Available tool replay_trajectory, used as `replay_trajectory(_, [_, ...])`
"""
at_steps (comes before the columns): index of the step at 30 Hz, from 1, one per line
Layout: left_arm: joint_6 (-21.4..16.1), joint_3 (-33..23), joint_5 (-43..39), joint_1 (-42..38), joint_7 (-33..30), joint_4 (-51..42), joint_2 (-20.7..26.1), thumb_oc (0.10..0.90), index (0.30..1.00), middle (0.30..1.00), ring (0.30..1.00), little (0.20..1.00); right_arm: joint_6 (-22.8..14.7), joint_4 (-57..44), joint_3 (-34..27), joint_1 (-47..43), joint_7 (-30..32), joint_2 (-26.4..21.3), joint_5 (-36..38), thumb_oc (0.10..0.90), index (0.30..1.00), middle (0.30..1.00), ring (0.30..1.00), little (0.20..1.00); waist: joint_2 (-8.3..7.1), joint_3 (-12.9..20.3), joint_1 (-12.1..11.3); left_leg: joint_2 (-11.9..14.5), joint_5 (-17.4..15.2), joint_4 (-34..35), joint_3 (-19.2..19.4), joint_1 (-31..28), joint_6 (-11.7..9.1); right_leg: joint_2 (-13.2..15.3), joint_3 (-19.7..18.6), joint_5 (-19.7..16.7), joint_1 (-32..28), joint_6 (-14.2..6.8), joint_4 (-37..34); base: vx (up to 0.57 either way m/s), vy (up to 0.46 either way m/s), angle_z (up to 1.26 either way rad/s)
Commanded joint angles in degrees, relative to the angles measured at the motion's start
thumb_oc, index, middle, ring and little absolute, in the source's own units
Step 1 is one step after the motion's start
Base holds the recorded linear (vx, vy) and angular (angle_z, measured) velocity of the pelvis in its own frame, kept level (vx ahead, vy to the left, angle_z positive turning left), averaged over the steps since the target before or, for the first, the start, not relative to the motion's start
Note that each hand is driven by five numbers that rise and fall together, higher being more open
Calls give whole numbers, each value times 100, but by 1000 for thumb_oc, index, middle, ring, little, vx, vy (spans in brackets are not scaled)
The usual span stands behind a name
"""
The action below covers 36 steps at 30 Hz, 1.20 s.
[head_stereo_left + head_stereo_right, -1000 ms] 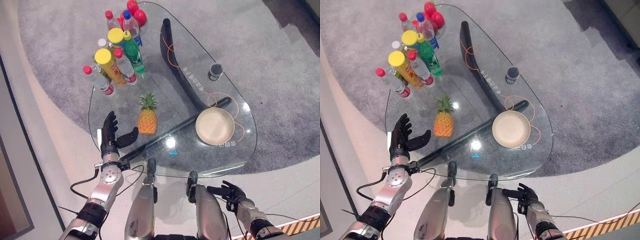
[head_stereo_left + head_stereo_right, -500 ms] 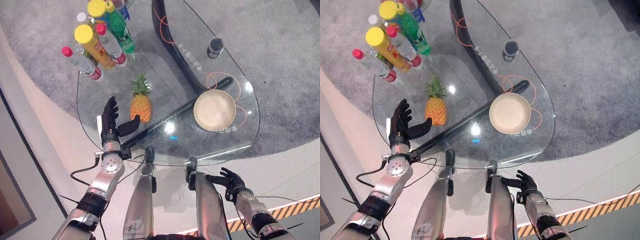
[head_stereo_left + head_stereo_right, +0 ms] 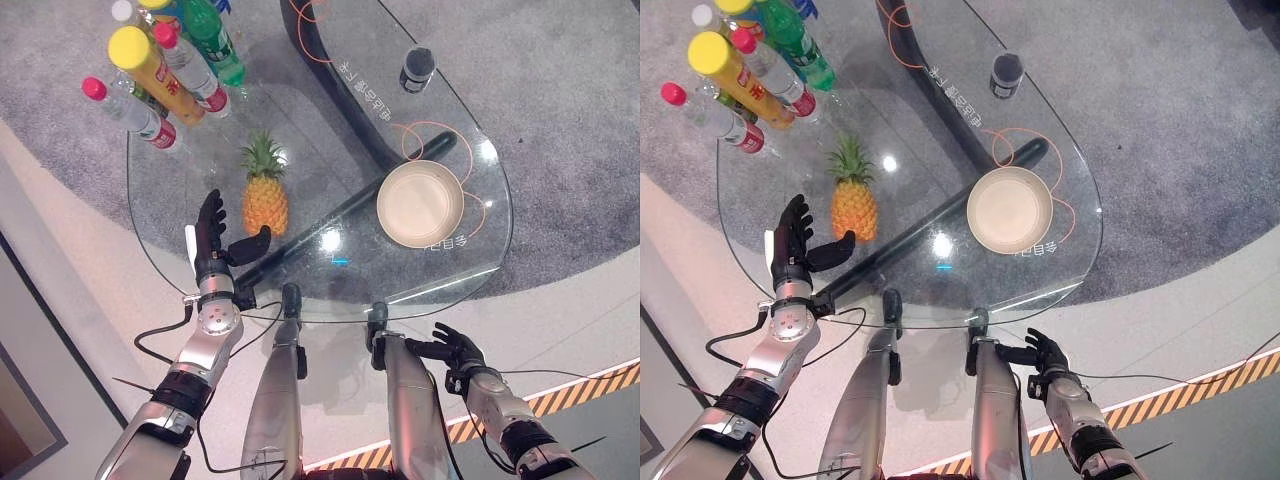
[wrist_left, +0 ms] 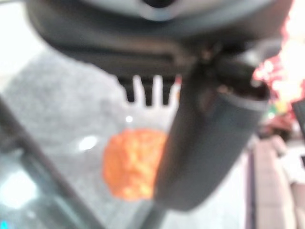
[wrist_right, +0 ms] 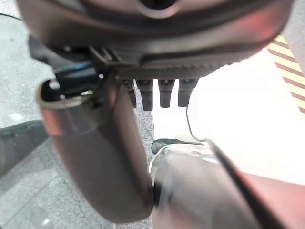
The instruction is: Pick up the fruit to the plate
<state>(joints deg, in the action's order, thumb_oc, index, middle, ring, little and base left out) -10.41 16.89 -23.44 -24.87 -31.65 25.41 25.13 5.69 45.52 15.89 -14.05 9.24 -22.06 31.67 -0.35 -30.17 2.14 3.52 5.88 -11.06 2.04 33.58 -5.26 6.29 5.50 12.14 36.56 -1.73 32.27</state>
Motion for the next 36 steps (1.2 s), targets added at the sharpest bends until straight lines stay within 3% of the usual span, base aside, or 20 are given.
replay_trajectory(1, [-523, -381, 27, -340, 17, -184, 169, 800, 900, 900, 900, 900, 475, 141, 468, 616, 237, -91, -51, 800, 900, 900, 900, 900, -271, 37, 92, -371, -706, -1096, 304, 147, 351, -61, -49, -1529, -209, -190, -1575, 0, 0, 0])
replay_trajectory(12, [-497, -327, -517, -646, 541, 315, 49, 800, 900, 900, 900, 900, 541, -14, 536, 562, 269, -112, -78, 800, 900, 900, 900, 900, -277, 37, 200, -372, -695, -1104, 352, 357, 342, -66, -106, -1584, 56, -211, -1558, 4, 3, -2])
replay_trajectory(24, [-470, -304, -688, -840, 568, 627, -15, 800, 900, 900, 900, 900, 501, 18, 569, 520, 261, -98, -75, 800, 900, 900, 900, 900, -268, 37, 252, -384, -692, -1102, 373, 473, 328, -65, -129, -1611, 177, -218, -1587, 1, 1, 0])
replay_trajectory(30, [-331, -266, -809, -909, 578, 863, -108, 800, 900, 900, 900, 900, 460, 92, 597, 457, 267, -66, -65, 800, 900, 900, 900, 900, -266, 37, 266, -403, -692, -1114, 368, 523, 323, -62, -113, -1615, 214, -218, -1595, 0, 0, 0])
replay_trajectory(36, [75, -172, -869, -990, 624, 961, -150, 800, 900, 900, 900, 900, 507, 81, 618, 390, 282, -61, -55, 800, 900, 900, 900, 900, -266, 37, 286, -407, -675, -1116, 374, 582, 318, -67, -118, -1630, 264, -216, -1605, 0, 0, 0])
